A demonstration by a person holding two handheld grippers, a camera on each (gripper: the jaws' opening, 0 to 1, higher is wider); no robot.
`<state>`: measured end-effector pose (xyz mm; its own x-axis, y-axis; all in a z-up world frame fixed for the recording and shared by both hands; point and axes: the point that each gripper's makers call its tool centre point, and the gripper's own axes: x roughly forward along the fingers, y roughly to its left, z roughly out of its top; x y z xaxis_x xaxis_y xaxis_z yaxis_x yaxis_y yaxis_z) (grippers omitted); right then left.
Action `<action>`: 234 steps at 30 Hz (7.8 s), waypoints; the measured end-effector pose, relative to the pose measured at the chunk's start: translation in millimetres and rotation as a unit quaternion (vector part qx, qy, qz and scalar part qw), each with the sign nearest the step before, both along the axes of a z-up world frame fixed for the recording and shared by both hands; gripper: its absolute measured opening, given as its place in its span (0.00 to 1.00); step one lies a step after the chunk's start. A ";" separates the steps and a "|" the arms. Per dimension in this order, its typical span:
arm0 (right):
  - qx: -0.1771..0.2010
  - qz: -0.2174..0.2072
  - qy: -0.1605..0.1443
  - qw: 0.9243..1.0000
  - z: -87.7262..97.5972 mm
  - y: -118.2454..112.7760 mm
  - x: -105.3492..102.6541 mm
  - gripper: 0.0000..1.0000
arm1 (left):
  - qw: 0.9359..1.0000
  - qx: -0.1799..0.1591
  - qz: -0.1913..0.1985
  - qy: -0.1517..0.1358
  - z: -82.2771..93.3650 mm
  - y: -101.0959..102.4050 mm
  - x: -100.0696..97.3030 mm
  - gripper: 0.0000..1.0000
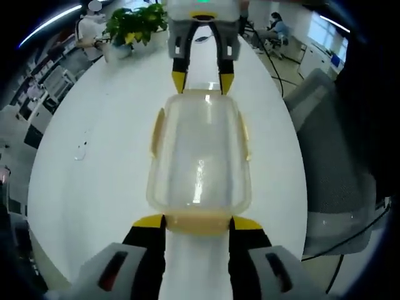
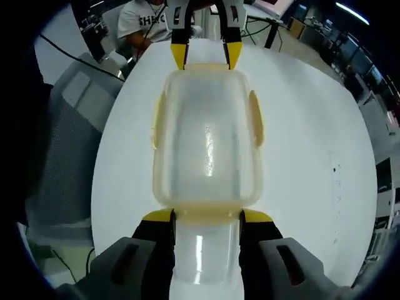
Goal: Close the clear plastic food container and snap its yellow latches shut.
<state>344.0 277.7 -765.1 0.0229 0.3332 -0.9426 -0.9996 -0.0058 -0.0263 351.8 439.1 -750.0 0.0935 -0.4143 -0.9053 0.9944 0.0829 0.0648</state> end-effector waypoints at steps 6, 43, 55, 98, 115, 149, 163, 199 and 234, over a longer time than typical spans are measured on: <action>0.001 0.002 0.002 1.000 -2.0 -15.2 -0.6 0.36 | 1.000 0.000 0.001 0.004 -3.5 -15.2 -1.3 0.33; -0.011 -0.011 0.001 1.000 -13.4 -127.6 -4.5 0.36 | 0.999 -0.034 -0.005 0.021 -16.6 -127.1 -0.3 0.33; -0.016 -0.013 0.001 1.000 -12.1 -165.8 -4.6 0.36 | 0.998 -0.063 -0.003 0.029 -18.4 -164.9 -0.2 0.33; -0.022 -0.014 0.006 1.000 -28.2 -169.3 -9.0 0.38 | 0.999 -0.022 -0.017 0.039 -38.2 -169.1 -3.7 0.34; 0.013 -0.069 0.020 0.997 -26.7 -172.7 -9.3 0.38 | 0.998 -0.035 0.008 0.054 -42.1 -163.0 -3.0 0.34; 0.176 -0.352 0.121 0.911 -6.3 -156.2 -23.9 0.27 | 0.912 -0.192 0.317 0.177 -23.9 -169.4 -0.3 0.27; 0.196 -0.336 0.130 0.912 -10.1 -157.3 -19.4 0.25 | 0.901 -0.197 0.355 0.154 -28.5 -166.8 2.6 0.18; 0.142 -0.325 0.101 0.930 -5.7 -154.5 -19.9 0.28 | 0.903 -0.222 0.356 0.094 -25.9 -170.6 9.0 0.20; 0.153 -0.112 0.011 0.982 8.7 -87.5 -5.0 0.40 | 0.984 -0.161 0.062 -0.046 -7.4 -225.3 -10.7 0.23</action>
